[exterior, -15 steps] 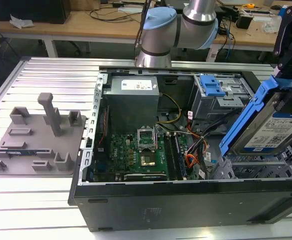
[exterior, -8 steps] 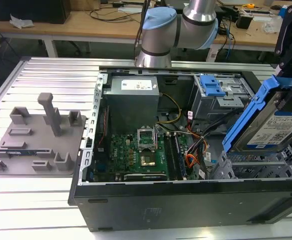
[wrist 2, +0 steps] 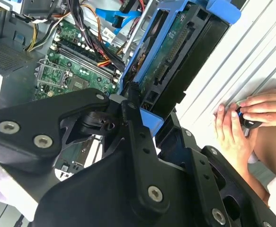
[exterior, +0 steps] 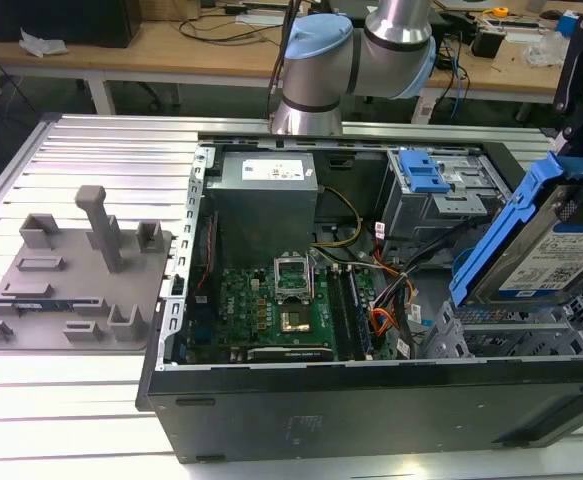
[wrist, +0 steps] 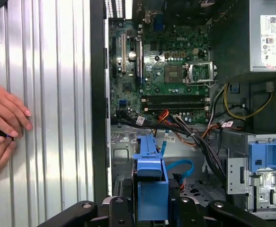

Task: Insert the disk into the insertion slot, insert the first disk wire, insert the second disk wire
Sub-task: 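Insert the disk into the insertion slot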

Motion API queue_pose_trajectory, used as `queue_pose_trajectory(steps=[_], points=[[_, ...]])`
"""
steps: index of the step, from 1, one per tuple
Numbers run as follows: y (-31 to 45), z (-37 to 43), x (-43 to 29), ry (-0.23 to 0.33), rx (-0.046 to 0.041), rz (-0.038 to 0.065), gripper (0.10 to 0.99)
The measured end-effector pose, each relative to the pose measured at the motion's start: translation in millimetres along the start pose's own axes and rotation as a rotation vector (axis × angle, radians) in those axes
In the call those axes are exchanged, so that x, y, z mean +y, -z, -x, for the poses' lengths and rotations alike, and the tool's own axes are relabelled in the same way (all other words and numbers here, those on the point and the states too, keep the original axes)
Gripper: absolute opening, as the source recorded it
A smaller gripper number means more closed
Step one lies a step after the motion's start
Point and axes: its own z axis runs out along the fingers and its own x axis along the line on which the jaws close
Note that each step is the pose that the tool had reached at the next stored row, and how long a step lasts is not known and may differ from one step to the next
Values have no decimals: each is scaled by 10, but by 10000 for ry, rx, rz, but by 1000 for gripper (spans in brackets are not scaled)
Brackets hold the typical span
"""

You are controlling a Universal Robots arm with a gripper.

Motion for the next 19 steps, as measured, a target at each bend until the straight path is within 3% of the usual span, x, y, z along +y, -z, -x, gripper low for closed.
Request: queue_pose_trajectory(steps=[4, 6, 8, 19], points=[[-8, 1, -71, 0, 0, -5, 365], [-12, 0, -95, 0, -39, -69, 365], [-20, -1, -98, -14, -66, -123, 365], [-27, 0, -98, -57, -69, -124, 365]])
